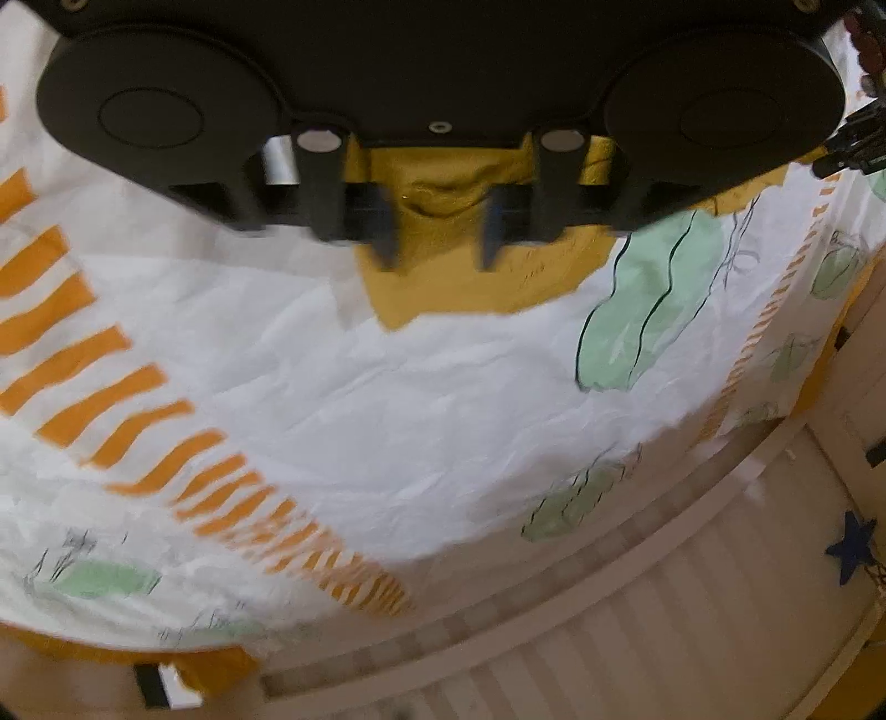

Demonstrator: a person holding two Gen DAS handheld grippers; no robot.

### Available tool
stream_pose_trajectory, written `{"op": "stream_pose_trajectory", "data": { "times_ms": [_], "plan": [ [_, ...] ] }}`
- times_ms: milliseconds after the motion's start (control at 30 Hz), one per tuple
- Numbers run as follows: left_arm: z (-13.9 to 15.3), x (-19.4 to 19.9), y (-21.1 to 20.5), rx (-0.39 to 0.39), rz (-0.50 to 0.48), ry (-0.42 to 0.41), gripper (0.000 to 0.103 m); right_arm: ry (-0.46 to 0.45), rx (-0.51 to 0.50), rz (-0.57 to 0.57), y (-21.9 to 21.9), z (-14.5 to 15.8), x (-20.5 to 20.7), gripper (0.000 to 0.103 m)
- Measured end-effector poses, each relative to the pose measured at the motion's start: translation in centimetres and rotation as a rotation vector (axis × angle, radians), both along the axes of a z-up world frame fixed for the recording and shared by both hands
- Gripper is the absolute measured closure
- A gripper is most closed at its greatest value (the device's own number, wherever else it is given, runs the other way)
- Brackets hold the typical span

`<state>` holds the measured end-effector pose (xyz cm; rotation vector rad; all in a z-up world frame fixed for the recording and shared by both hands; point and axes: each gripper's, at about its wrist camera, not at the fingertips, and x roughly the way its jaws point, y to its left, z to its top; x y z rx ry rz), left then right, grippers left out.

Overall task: Fold small clothes
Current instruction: 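Lift the hem with both tools and fold it over toward the collar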

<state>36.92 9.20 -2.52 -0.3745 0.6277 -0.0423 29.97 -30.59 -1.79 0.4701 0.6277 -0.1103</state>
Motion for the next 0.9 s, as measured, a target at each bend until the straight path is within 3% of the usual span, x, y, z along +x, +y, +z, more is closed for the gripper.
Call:
{"op": "stream_pose_trajectory", "data": {
  "times_ms": [67, 267, 500, 667, 767, 900],
  "plan": [
    [0.9, -0.6, 0.0, 0.042, 0.009, -0.029, 0.057, -0.041, -0.031, -0.002, -0.1, 0.8, -0.5, 0.025],
    [1.8, -1.6, -2.9, 0.146, -0.118, -0.02, 0.054, -0.053, -0.179, 0.067, 2.0, 2.3, -1.6, 0.025],
    [1.6, -2.4, -7.3, 0.242, -0.414, 0.01, 0.054, -0.046, -0.355, 0.263, 7.2, 2.6, -1.9, 0.025],
    [-0.5, -2.5, -8.5, 0.247, -0.561, 0.098, 0.054, -0.032, -0.395, 0.432, 10.1, 1.9, -2.3, 0.026],
    [-1.8, -2.3, -8.5, 0.274, -0.555, 0.125, 0.054, 0.01, -0.38, 0.485, 10.9, 0.9, -2.2, 0.026],
    [-2.2, -1.1, -7.7, 0.239, -0.441, 0.111, 0.054, 0.072, -0.418, 0.477, 11.3, -0.8, -1.5, 0.026]
  ]
}}
